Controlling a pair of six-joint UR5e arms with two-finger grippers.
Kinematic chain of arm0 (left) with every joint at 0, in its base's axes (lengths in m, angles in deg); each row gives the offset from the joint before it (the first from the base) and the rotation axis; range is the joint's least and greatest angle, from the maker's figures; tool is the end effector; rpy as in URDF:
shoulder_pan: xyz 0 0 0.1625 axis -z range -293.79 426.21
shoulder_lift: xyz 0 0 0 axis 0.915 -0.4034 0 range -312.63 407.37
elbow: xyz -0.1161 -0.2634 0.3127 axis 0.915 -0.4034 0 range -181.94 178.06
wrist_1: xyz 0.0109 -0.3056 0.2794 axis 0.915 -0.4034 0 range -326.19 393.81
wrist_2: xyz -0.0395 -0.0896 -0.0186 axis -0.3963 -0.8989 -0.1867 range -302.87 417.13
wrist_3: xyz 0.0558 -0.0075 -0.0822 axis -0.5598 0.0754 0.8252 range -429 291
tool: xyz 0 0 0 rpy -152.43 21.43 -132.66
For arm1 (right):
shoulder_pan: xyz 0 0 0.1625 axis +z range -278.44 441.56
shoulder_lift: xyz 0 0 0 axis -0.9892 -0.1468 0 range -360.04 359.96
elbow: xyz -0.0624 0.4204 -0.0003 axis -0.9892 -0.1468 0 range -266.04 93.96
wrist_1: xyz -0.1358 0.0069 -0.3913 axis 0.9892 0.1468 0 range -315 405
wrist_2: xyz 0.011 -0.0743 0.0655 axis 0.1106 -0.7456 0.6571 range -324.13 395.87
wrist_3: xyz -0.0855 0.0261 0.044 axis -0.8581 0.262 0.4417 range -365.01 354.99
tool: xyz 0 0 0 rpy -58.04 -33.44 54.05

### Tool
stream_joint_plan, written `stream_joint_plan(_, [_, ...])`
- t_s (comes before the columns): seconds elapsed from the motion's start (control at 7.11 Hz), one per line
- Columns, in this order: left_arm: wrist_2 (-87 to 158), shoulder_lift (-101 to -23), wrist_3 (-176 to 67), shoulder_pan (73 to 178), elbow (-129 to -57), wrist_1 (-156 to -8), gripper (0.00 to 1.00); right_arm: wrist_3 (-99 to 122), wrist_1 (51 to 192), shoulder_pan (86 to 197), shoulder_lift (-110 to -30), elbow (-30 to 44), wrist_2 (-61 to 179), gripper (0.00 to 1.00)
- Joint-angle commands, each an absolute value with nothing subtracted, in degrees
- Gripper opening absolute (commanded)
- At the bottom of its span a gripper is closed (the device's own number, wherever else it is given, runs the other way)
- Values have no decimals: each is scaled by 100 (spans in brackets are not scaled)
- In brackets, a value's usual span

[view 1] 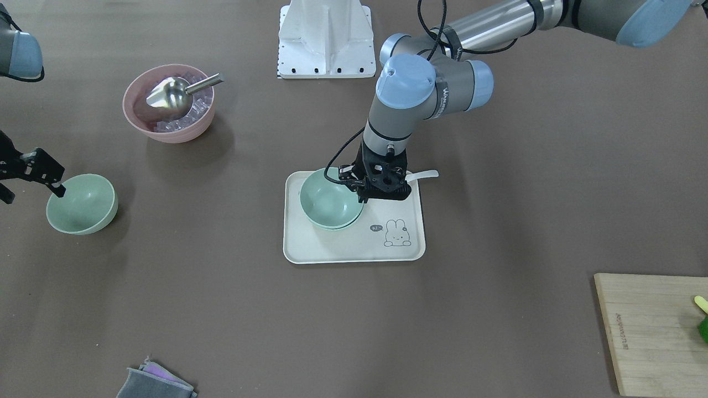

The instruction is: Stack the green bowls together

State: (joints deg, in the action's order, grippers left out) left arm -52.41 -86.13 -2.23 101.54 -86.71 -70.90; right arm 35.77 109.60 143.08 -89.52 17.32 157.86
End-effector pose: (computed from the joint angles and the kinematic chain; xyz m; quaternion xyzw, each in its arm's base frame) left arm 0.5422 -0.5069 0.2049 0.0825 0.4577 -0.0177 0.8851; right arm -0.1749 -0.4913 0.4957 0.1184 -0.3971 0.0050 0.9101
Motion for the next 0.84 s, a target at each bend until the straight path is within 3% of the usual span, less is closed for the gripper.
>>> stream_joint_plan(0.0, [-5238,-8596,-246,10154,-8658,-7104,0,3577,10960,14308,-8951,1732,15786,100])
stream_joint_plan(0.7, [-5238,-8587,-255,10119,-8650,-7104,0,3577,10960,14308,-8951,1732,15786,100])
